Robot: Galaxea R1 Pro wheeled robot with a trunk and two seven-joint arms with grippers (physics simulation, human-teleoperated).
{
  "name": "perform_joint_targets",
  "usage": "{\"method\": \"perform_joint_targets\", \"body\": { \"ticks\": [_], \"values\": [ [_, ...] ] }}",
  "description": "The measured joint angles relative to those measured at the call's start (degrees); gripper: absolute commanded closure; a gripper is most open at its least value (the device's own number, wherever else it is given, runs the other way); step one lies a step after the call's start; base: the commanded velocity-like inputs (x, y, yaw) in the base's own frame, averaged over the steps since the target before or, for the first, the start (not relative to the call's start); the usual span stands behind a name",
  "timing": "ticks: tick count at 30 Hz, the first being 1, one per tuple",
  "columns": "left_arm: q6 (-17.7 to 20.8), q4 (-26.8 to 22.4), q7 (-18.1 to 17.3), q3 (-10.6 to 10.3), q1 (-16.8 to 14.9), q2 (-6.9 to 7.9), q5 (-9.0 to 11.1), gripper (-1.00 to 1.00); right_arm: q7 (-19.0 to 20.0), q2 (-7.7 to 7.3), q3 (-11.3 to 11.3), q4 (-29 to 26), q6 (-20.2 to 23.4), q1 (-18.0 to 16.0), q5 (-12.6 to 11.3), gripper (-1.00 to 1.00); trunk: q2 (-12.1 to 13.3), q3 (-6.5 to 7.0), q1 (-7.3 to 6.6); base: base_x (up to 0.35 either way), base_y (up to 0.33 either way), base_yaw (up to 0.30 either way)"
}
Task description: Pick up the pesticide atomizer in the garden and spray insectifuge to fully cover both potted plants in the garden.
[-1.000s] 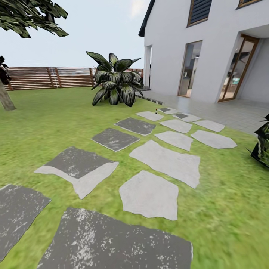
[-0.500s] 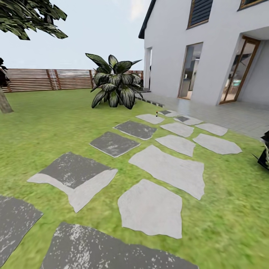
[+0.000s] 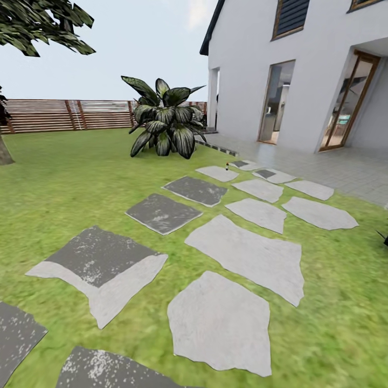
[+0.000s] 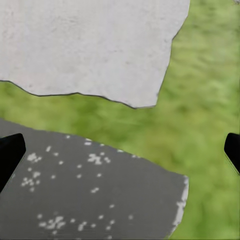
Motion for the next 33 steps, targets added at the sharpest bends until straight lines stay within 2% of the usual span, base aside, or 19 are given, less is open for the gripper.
{"method": "perform_joint_targets", "body": {
  "ticks": [33],
  "values": [
    [0.01, 0.00, 0.00, -0.02, -0.01, 0.00, -0.05, -1.00, 0.00, -0.09, 0.00, -0.03, 0.00, 0.00, 0.00, -1.00, 0.00, 0.00, 0.00, 0.339, 0.000, 0.000]
  ]
}}
